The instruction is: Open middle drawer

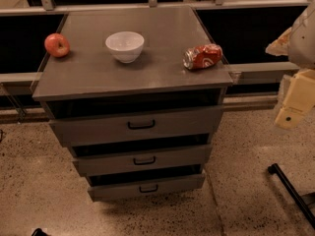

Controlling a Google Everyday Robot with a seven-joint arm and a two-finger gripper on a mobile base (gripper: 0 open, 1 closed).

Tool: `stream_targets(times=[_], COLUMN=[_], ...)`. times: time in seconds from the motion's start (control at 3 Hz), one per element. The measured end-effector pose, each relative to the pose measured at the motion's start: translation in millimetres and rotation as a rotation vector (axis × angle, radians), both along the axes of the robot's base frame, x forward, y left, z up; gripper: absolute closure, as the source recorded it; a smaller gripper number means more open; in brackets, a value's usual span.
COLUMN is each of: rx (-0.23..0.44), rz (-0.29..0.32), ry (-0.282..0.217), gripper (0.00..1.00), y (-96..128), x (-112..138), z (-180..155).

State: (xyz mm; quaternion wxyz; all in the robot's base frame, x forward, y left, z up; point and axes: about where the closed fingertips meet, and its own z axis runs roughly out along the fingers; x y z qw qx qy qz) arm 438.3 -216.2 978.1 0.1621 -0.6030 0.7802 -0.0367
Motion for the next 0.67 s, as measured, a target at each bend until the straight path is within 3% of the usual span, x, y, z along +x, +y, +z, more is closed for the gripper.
stream_targets(times=[0.67], rx=[-0.003], rz=[-0.003], ry=[0.003], gripper=[0.0], y=[1.8], x=[5.0], z=[-4.2])
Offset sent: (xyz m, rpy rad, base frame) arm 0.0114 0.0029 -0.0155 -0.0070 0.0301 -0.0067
